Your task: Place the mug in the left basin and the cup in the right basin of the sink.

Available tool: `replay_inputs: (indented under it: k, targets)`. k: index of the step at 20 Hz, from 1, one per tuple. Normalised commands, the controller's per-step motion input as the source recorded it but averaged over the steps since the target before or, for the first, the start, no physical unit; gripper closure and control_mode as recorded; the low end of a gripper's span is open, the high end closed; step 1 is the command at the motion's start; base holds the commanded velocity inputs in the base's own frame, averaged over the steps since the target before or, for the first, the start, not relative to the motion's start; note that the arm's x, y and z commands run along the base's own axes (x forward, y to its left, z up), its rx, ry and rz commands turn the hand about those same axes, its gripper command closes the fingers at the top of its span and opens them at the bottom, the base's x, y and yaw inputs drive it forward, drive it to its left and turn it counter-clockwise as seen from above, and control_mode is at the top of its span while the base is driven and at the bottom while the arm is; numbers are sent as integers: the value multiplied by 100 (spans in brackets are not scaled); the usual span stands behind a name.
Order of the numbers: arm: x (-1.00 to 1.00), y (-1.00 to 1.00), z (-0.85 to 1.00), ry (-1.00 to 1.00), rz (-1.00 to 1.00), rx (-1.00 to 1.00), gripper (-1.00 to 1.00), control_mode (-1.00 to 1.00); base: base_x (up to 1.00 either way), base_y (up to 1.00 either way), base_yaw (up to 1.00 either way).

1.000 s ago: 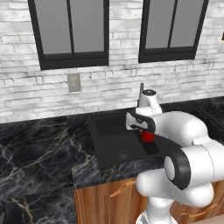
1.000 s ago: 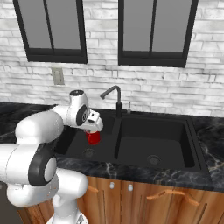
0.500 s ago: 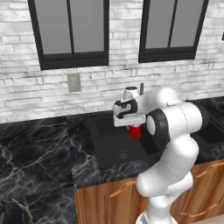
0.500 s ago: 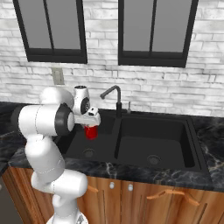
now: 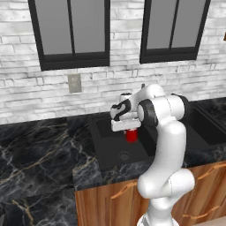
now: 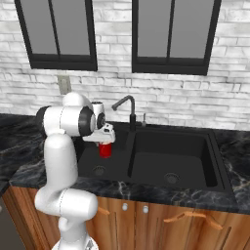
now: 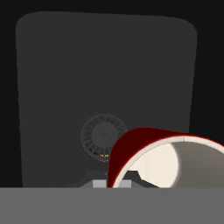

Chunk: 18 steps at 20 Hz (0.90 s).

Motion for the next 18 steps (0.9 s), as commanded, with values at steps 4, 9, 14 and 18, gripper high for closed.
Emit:
replay_inputs:
  k: [4,9,14,18]
  targets:
    - [0,2,-61,-8,1,0,100,-100,0,0,0]
    - [0,0,-44,-19,0,0,100,-100,0,0,0]
    - [0,0,-47,-21,0,-1,100,-100,0,0,0]
    - [0,0,-32,-13,0,0,100,-100,0,0,0]
